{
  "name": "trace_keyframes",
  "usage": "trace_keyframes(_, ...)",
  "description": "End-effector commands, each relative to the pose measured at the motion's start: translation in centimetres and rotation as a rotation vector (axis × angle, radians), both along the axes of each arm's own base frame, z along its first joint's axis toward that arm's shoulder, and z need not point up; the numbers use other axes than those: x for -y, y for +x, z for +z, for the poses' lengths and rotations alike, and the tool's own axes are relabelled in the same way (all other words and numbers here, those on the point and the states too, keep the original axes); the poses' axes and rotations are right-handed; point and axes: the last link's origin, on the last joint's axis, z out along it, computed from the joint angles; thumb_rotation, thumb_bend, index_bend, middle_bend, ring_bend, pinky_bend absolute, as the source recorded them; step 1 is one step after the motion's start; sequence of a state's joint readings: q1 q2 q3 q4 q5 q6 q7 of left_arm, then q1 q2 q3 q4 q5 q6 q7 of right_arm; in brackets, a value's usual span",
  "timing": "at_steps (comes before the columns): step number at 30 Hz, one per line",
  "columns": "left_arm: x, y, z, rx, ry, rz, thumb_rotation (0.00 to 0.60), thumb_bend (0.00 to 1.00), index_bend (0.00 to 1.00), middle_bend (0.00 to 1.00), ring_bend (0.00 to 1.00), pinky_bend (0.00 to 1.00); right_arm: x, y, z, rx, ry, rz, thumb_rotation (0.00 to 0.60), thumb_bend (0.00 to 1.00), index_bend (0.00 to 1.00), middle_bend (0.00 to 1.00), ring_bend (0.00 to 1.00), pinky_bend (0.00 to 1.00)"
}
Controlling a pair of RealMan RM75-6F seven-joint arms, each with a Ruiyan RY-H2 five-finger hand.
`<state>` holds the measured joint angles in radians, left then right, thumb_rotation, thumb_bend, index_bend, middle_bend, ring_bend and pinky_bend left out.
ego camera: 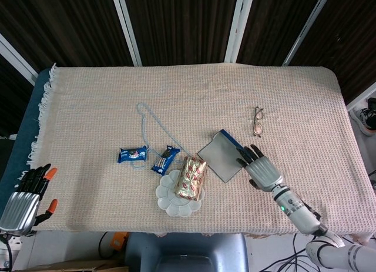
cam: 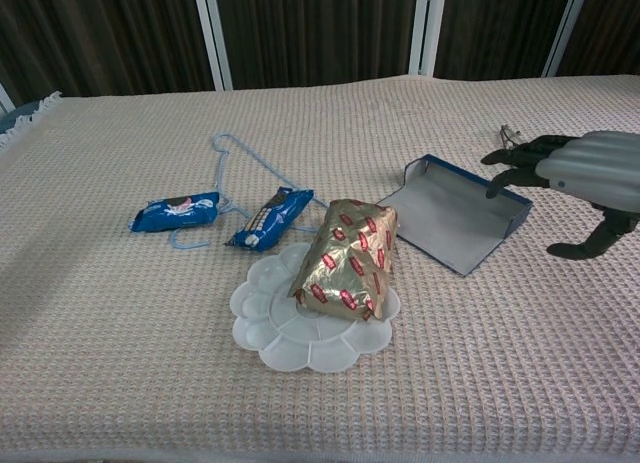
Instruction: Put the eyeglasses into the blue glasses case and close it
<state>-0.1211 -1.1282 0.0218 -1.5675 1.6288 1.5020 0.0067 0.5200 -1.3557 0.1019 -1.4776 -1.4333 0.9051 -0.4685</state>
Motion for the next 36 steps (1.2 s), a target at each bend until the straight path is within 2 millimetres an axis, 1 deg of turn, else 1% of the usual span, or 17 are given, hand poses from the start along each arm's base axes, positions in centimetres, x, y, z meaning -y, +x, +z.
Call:
trace_keyframes(1,0.0,0.0,0.0,0.0,0.0,0.0,0.6,0.39,0.0,0.0,0.0,0.07,0.2,0.1,-0.7,-0.027,0.012,0.005,0.6,0.44,0.33,0.0,0.0,0.0)
trace_keyframes(9,-0.1,-0.1,-0.1,-0.003,-0.006,0.005,0.6,0.39,0.0,0.0,0.0,0.07,-0.1,-0.7,-1.0,-0.053,0.029,-0.016,0.6,0.44,0.34,0.0,0.0,0.0)
trace_keyframes(17,-0.2,0.0,-0.4,-0.009,-0.011,0.004,0.6,0.39,0.0,0.0,0.0,0.07,-0.1,-1.0,-1.1,-0.059,0.041,-0.019,0.6,0.44,0.34,0.0,0.0,0.0)
trace_keyframes(20,-0.2,0.0,-0.4,-0.01,-0.011,0.005,0.6,0.39,0.0,0.0,0.0,0.07,-0.3,-1.5,-0.9,-0.075,0.043,-0.018,0.6,0.44,0.34,0.0,0.0,0.0)
trace_keyframes(26,-0.4,0.0,-0.6,-0.015,-0.017,0.009,0.6,0.39,0.0,0.0,0.0,0.07,-0.5,-3.2,-0.1,-0.102,0.031,-0.043,0.6,0.44,0.34,0.0,0.0,0.0)
trace_keyframes(32,-0.4,0.1,-0.9,-0.025,-0.023,0.011,0.6,0.39,0.0,0.0,0.0,0.07,0.5,-4.5,0.6,-0.119,0.01,-0.08,0.6,0.44,0.34,0.0,0.0,0.0)
trace_keyframes(36,-0.6,0.1,-1.1,-0.032,-0.025,0.015,0.6,0.39,0.0,0.0,0.0,0.07,1.9,-5.2,0.6,-0.147,-0.002,-0.105,0.6,0.44,0.34,0.0,0.0,0.0)
